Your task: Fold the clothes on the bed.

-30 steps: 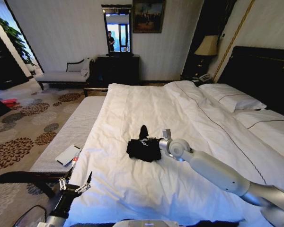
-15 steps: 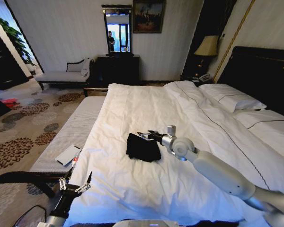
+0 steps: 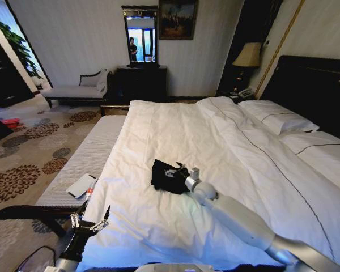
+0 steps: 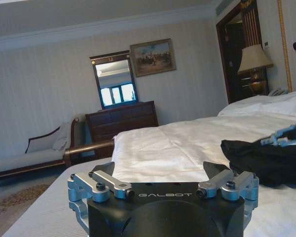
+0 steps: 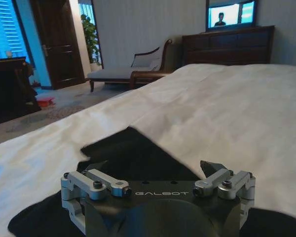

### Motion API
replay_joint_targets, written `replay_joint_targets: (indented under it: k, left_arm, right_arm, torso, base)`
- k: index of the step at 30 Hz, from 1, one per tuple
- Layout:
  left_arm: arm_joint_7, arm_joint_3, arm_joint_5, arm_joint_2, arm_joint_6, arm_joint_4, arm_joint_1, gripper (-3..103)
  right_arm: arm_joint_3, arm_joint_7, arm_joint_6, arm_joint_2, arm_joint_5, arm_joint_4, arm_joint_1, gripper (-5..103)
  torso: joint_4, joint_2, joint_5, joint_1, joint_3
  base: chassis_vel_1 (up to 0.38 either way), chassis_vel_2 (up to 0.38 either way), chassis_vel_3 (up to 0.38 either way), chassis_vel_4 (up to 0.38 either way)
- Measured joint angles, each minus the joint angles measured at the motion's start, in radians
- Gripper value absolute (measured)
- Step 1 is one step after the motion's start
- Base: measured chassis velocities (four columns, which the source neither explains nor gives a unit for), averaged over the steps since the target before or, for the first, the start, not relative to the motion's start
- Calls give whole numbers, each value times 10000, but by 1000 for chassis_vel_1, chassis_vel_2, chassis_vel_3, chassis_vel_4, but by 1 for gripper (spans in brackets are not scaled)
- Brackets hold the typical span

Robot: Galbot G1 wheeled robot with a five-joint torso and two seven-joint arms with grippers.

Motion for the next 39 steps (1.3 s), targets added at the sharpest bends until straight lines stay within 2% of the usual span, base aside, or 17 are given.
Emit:
replay_joint_targets:
  k: [7, 13, 17, 20, 26, 28, 29, 30, 32, 34, 35, 36, 37, 39]
  left_arm:
    - [0, 0, 0, 0, 0, 0, 0, 100]
    - [0, 0, 0, 0, 0, 0, 0, 100]
    - [0, 0, 0, 0, 0, 0, 0, 100]
    - [0, 0, 0, 0, 0, 0, 0, 100]
    - [0, 0, 0, 0, 0, 0, 0, 100]
    - [0, 0, 0, 0, 0, 0, 1, 100]
    - [0, 0, 0, 0, 0, 0, 0, 100]
    - [0, 0, 0, 0, 0, 0, 0, 100]
    - [0, 0, 0, 0, 0, 0, 0, 100]
    - [0, 0, 0, 0, 0, 0, 0, 100]
    - [0, 0, 0, 0, 0, 0, 0, 100]
    - [0, 0, 0, 0, 0, 0, 0, 100]
    - [0, 0, 0, 0, 0, 0, 0, 100]
    - [0, 1, 0, -1, 0, 0, 0, 100]
  right_arm:
    - [-489, -87, 314, 554, -668, -1114, 197, 100]
    - [-510, -67, 340, 500, -720, -1064, 87, 100]
    - [-124, 72, 313, 148, -449, -413, -52, 100]
    - [651, 135, 316, -339, -83, 449, -355, 100]
    - [1904, 0, 471, -936, -131, 1265, -1206, 100]
    - [3413, -251, 662, -1400, -821, 1885, -2430, 100]
    - [3935, -328, 784, -1498, -1139, 2042, -2842, 100]
    - [3935, -328, 784, -1498, -1139, 2042, -2842, 100]
    - [5288, -527, 1112, -1569, -1913, 2377, -3853, 100]
    - [6806, -804, 1486, -1469, -2552, 2671, -5086, 100]
    - [7735, -961, 1673, -1314, -2766, 2852, -5961, 100]
    - [7735, -961, 1673, -1314, -2766, 2852, -5961, 100]
    - [8416, -1061, 1835, -1148, -2876, 2995, -6634, 100]
    - [9558, -1287, 2248, -754, -3073, 3245, -7725, 100]
  torso:
    - [0, 0, 1, 0, 0]
    - [-1, 0, 4, 1, 0]
    - [-1, 0, 2, 1, 0]
    - [0, 0, 2, 2, -1]
    - [-1, 0, 2, 1, -2]
    - [-5, 0, 3, 1, -2]
    - [-4, 0, 4, 1, -2]
    - [-4, 0, 4, 1, -2]
    - [2, 0, 6, 1, -3]
    - [4, 0, 3, 2, -2]
    - [-4, 0, 3, 2, -2]
    - [-4, 0, 3, 2, -2]
    - [-11, 0, 6, 1, -2]
    - [-3, 1, 3, 0, -3]
  base:
    - [0, 0, 0, 0]
    - [0, 0, 0, 0]
    - [0, 0, 0, 0]
    - [0, 0, 0, 0]
    - [0, 0, 0, 0]
    - [0, 0, 0, 0]
    - [0, 0, 0, 0]
    - [0, 0, 0, 0]
    - [0, 0, 0, 0]
    - [0, 0, 0, 0]
    - [0, 0, 0, 0]
    - [0, 0, 0, 0]
    - [0, 0, 0, 0]
    - [0, 0, 0, 0]
